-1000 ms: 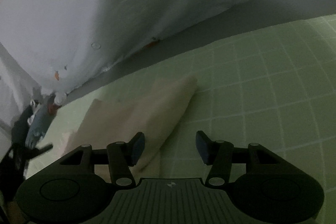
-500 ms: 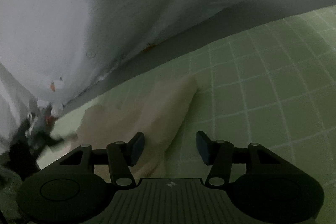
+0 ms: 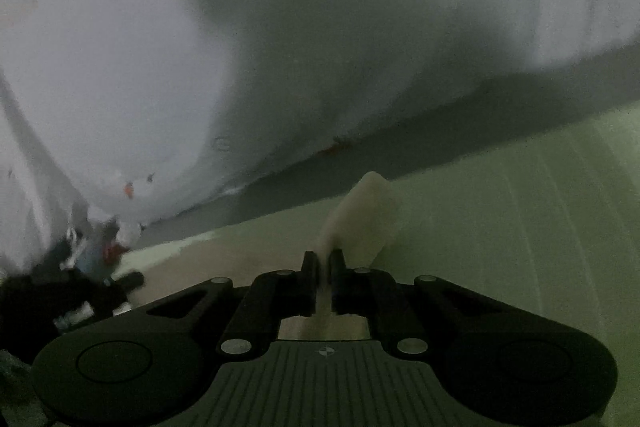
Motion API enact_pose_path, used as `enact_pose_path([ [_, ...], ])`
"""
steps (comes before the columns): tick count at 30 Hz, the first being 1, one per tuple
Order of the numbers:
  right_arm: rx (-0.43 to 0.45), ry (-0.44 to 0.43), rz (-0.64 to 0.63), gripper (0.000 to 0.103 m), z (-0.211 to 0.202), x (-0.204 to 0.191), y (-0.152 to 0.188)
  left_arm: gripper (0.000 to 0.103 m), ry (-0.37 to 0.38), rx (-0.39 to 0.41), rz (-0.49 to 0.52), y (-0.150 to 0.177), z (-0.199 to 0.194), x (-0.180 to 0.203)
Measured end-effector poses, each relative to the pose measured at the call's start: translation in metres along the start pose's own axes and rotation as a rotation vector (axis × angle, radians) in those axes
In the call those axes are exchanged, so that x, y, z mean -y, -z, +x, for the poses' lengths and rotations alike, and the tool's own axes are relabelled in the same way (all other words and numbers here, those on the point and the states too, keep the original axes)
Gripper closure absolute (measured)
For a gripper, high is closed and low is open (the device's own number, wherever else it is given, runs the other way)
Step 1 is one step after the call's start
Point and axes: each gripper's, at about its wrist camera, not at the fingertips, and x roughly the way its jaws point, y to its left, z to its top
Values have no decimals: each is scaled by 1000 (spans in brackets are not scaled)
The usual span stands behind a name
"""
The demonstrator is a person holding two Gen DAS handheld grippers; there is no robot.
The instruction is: Fold clothes
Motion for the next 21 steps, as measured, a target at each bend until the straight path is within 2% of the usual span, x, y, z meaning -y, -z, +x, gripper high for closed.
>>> enact_pose_path([
  [1,-15,6,-32,81,5,-5,2,97,-13,14,21,0,-7,-1],
  [2,-32,11,-56,56,9,-9,3,97,-33,27,46,2,-14,-3],
  [3,-59,5,-42,45,16,-8,6,97,-51,32,61,4,-20,-6],
  [4,-86,-2,-25,46,22,-7,8,97,-69,24,55,6,-22,-12],
  [8,-47,13,127,46,14,18,11,96,-125,-16,1,13,-22,-40],
  [11,-25,21,283,46,10,51,13,96,-125,-27,-19,15,-23,-47],
  [13,-38,70,314,46,16,72,12,95,-121,-34,-25,14,-22,-48],
  [16,-83,84,290,46,25,83,3,95,-109,-45,-20,16,-21,-46],
  [18,-156,-28,370,46,44,96,-11,95,-97,-53,-9,17,-21,-43],
  [20,-212,-60,392,46,61,99,-18,95,-98,-56,2,18,-21,-42],
  [21,-261,-33,361,47,76,98,-26,95,-97,-58,-3,18,-19,-43],
])
